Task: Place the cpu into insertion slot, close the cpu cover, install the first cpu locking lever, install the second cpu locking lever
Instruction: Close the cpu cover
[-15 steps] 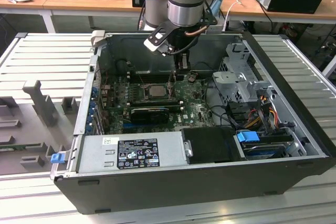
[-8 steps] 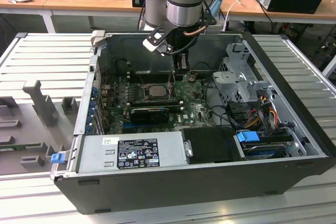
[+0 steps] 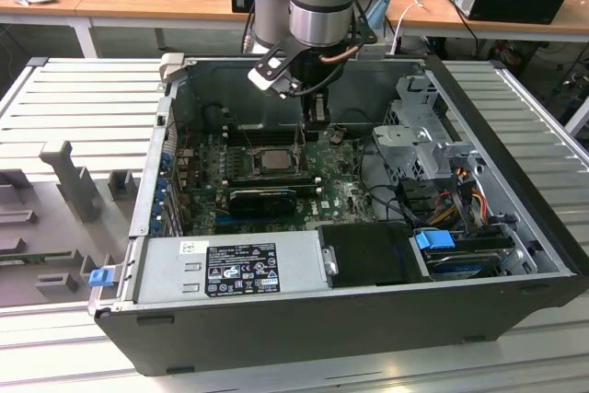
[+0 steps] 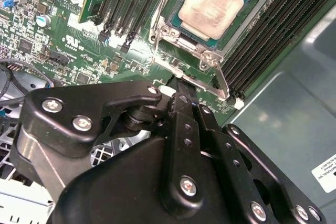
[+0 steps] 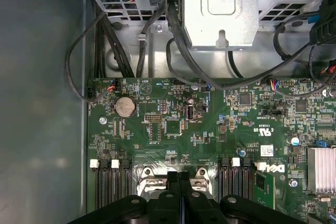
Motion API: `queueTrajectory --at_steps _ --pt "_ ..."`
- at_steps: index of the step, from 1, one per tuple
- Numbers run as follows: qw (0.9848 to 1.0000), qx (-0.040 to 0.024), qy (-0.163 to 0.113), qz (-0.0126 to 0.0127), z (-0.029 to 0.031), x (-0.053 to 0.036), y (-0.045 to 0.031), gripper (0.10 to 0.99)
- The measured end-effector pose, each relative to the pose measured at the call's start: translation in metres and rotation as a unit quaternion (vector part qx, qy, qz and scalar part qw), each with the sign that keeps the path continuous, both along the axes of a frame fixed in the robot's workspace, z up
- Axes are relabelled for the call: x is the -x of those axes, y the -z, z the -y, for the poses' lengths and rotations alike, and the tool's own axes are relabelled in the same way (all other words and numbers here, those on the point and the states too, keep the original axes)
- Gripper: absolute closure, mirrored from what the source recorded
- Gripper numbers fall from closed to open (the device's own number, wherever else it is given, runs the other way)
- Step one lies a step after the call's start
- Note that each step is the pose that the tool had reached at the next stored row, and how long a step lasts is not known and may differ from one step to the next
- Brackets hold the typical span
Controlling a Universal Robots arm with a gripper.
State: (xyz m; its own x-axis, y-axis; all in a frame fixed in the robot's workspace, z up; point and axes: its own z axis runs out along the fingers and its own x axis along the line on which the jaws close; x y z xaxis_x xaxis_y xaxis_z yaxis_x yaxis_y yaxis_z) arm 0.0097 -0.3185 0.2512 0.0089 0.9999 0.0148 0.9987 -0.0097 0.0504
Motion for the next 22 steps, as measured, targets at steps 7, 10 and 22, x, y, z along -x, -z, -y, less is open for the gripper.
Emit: queueTrajectory --at_steps 7,10,22 --pt "1.0000 0.0000 0.000 0.0000 0.0000 0.0031 0.0000 0.980" --pt "1.0000 0.0000 0.000 0.0000 0.0000 0.0042 0.0000 0.980" --pt "1.0000 0.0000 0.000 0.0000 0.0000 0.0097 0.0000 0.980"
